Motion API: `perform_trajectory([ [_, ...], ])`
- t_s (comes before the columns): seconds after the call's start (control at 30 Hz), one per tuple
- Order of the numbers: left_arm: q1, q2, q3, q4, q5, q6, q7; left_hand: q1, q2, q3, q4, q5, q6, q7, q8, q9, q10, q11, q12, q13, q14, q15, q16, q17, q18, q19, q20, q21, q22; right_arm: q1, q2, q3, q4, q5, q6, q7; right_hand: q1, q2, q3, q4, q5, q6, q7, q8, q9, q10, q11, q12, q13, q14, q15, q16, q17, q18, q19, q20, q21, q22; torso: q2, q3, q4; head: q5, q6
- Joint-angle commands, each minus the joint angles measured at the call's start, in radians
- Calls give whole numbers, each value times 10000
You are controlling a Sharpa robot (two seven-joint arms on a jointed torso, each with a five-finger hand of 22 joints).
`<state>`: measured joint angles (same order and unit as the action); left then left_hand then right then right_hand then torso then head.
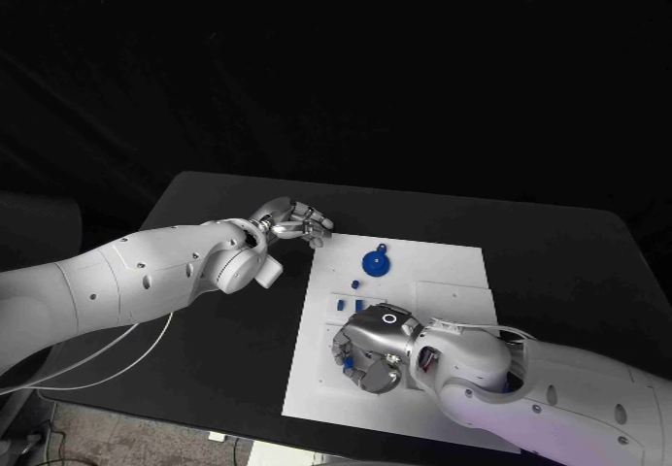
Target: Assemble the parts on the task board
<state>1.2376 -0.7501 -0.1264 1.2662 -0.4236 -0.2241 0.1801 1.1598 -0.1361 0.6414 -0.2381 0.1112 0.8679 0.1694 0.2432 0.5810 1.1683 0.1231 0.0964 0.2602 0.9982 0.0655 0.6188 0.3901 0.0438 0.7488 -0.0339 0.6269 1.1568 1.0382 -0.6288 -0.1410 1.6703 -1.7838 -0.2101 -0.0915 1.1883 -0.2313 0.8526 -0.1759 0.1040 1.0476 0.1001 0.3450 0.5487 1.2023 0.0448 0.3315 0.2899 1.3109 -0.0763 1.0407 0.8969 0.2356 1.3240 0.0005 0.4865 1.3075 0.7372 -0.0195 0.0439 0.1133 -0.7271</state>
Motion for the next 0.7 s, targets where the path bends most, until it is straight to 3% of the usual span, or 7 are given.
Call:
perform_trajectory([
  [0.03, 5, 7, 7, 28, 35, 116, 38, 59, 51, -9, 35, 1, -69, -13, 55, -10, -57, 4, -67, -10, 43, 59, -64, 12, 71, -20, 57, -37, 11, -71, -7, -72, -28, 266, 538, 269, -389, -95, -222, -217, 350, 24, 41, -33, -13, 131, -83, 42, -30, -67, 19, 40, -21, 262, -54, 10, 89, 223, -1, -1, -8, 8, -6],
  [0.17, 5, -5, 7, 24, 35, 115, 31, 60, 53, -9, 37, 0, -72, -12, 56, -11, -58, 5, -68, -11, 49, 57, -67, 22, 72, -15, 56, -37, 14, -71, -21, -75, -43, 273, 488, 281, -716, -92, -680, -479, 944, 30, 32, -66, 9, 114, -80, 70, -60, -64, 24, 58, -44, 262, -71, -2, 144, 212, -1, 2, -3, 4, -13],
  [0.47, 5, -6, 7, 23, 35, 114, 28, 60, 50, -12, 37, -3, -75, -12, 56, -13, -60, 6, -70, -12, 56, 55, -71, 35, 72, -10, 55, -38, 18, -71, -51, -76, -55, 331, 60, 273, -1034, -188, -1233, -637, 1154, -70, 73, -166, 1, -4, -37, 43, -121, -81, 53, 73, -68, 262, -116, -19, 164, 198, 0, 2, -5, -4, -11],
  [0.7, 5, -12, 7, 23, 35, 139, 7, 59, 48, -13, 38, -5, -77, -11, 56, -14, -61, 7, -72, -12, 58, 55, -75, 41, 73, -8, 55, -40, 21, -70, -108, -76, -90, 615, -196, 285, -953, -295, -1392, -736, 1078, -671, 354, -550, -180, -698, 219, -301, -336, -197, 297, 91, -70, 262, -229, -48, 107, 174, -3, 0, -4, -14, 3],
])
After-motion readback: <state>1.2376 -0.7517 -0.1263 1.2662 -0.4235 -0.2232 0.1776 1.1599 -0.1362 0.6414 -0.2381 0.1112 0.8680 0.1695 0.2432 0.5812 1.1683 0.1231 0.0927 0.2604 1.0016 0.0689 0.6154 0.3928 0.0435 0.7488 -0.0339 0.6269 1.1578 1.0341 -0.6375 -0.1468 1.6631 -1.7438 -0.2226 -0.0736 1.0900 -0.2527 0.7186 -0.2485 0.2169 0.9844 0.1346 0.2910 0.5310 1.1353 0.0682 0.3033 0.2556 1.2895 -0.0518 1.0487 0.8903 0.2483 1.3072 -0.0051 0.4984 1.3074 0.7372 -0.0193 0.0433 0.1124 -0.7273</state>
